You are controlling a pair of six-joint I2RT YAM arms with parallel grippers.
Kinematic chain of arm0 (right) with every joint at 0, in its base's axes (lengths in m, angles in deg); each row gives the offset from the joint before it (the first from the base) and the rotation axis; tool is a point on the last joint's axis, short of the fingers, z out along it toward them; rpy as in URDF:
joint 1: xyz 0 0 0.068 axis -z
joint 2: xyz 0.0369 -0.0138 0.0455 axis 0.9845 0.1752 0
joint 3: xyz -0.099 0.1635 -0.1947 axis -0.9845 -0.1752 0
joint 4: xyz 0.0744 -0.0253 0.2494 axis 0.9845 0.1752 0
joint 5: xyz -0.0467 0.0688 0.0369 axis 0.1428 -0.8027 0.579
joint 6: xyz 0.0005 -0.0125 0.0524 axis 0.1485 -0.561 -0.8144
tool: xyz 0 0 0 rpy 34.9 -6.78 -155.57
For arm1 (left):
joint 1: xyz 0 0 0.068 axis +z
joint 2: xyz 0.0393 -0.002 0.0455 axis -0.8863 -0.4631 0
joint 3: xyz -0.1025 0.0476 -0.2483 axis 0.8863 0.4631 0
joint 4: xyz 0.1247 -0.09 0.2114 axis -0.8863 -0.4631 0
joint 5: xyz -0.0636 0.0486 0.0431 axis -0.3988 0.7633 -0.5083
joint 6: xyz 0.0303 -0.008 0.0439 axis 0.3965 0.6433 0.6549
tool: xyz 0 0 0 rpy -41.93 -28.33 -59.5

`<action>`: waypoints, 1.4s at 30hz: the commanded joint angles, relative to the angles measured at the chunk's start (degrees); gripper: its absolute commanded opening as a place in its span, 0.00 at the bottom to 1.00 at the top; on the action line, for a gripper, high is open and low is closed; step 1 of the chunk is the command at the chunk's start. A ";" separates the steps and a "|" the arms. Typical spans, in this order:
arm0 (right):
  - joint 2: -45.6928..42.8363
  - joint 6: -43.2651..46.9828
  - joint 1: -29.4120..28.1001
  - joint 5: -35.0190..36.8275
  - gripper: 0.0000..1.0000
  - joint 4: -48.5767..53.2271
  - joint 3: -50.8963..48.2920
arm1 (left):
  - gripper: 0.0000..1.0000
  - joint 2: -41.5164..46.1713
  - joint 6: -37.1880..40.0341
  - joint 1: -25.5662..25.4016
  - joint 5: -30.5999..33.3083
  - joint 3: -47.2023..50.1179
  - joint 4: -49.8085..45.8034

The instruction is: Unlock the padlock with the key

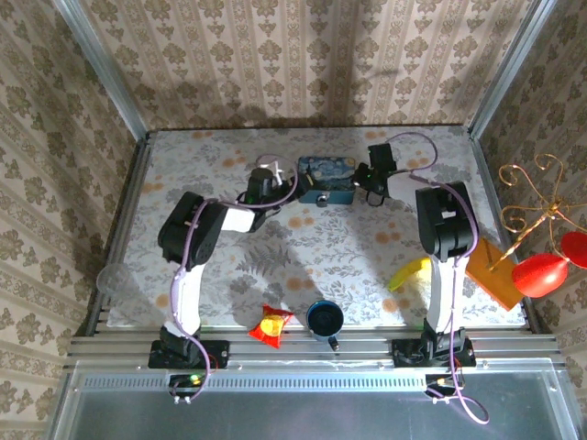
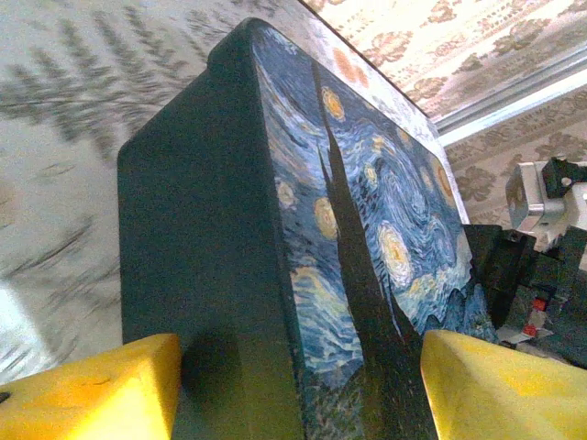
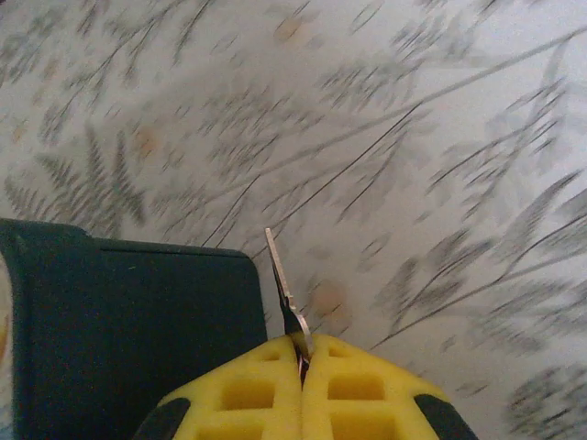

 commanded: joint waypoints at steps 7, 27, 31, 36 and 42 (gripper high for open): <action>-6.73 -6.62 -13.65 -6.06 0.00 -6.13 -9.57 | 0.69 12.55 -4.22 -4.09 0.80 19.95 16.61; -2.88 -9.49 -16.33 -1.50 0.00 -2.32 -3.27 | 0.77 18.14 -0.49 -3.14 7.80 25.82 11.87; -2.44 -9.12 -14.86 -1.69 0.00 -0.44 -2.02 | 0.80 17.59 -0.49 -1.34 8.51 25.13 11.47; -6.21 -8.27 -13.08 0.82 0.00 0.78 -5.53 | 0.88 21.59 -0.30 0.22 12.28 28.33 9.46; -12.56 -8.18 -10.16 2.54 0.00 0.45 -13.43 | 0.91 33.48 -0.03 -0.17 20.87 32.64 -3.60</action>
